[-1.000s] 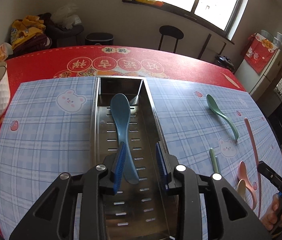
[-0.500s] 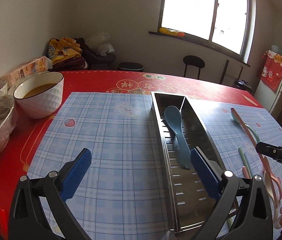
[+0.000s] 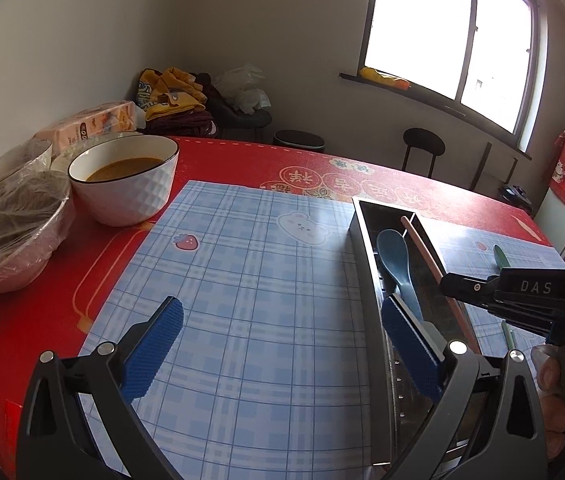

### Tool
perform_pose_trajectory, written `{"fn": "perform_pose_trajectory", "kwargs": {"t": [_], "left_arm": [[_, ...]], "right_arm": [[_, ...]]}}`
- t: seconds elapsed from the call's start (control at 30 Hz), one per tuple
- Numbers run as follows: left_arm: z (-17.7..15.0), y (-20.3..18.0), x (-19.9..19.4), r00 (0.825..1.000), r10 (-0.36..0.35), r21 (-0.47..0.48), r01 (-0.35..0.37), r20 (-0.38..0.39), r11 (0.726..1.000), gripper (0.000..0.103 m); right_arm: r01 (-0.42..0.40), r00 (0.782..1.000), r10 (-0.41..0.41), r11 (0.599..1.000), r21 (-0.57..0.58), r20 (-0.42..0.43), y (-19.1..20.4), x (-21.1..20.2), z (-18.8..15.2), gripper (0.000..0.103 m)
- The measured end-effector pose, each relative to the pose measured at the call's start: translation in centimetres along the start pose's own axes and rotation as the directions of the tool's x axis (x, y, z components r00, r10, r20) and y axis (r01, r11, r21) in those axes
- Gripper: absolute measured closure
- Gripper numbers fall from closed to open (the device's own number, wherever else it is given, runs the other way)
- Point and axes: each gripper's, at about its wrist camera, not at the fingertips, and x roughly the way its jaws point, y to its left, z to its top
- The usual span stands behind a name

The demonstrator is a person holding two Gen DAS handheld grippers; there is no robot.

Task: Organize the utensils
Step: 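Place the blue spoon and pink stick into the steel tray with both tools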

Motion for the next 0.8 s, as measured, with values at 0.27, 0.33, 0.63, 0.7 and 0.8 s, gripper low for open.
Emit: {"fn": "perform_pose_trajectory", "kwargs": {"t": [0.27,0.33,0.63,0.7,0.8], "left_arm": [[-0.1,-0.4,0.2,1.0,0.007,0.021,-0.006,-0.01,1.0,0.006],[-0.1,-0.4,0.2,1.0,0.007,0.024,-0.007,-0.01,1.0,0.006],[-0.3,-0.8,0.1,1.0,0.007,0.035,-0.007,-0.012,0.999,0.006],[-0.3,-0.9,0.0,1.0,0.005,0.038,-0.005,-0.008,0.999,0.006],[-0.3,-1.2,-0.1,1.0,0.006,0.046,-0.006,-0.003,0.999,0.006]], "right_arm": [[0.007,0.999,-0.006,1.0,0.019,-0.049,0.7,1.9,-0.6,0.097],[0.008,0.998,-0.006,1.0,0.022,-0.059,0.7,2.1,-0.6,0.097],[0.001,1.0,-0.001,1.0,-0.026,-0.011,1.1,0.4,-0.3,0.095],[0.015,1.0,-0.014,0.998,-0.067,0.019,1.2,-0.6,-0.4,0.095],[0.044,0.997,-0.034,0.99,-0.135,0.075,1.1,-2.5,-1.0,0.095]]}}
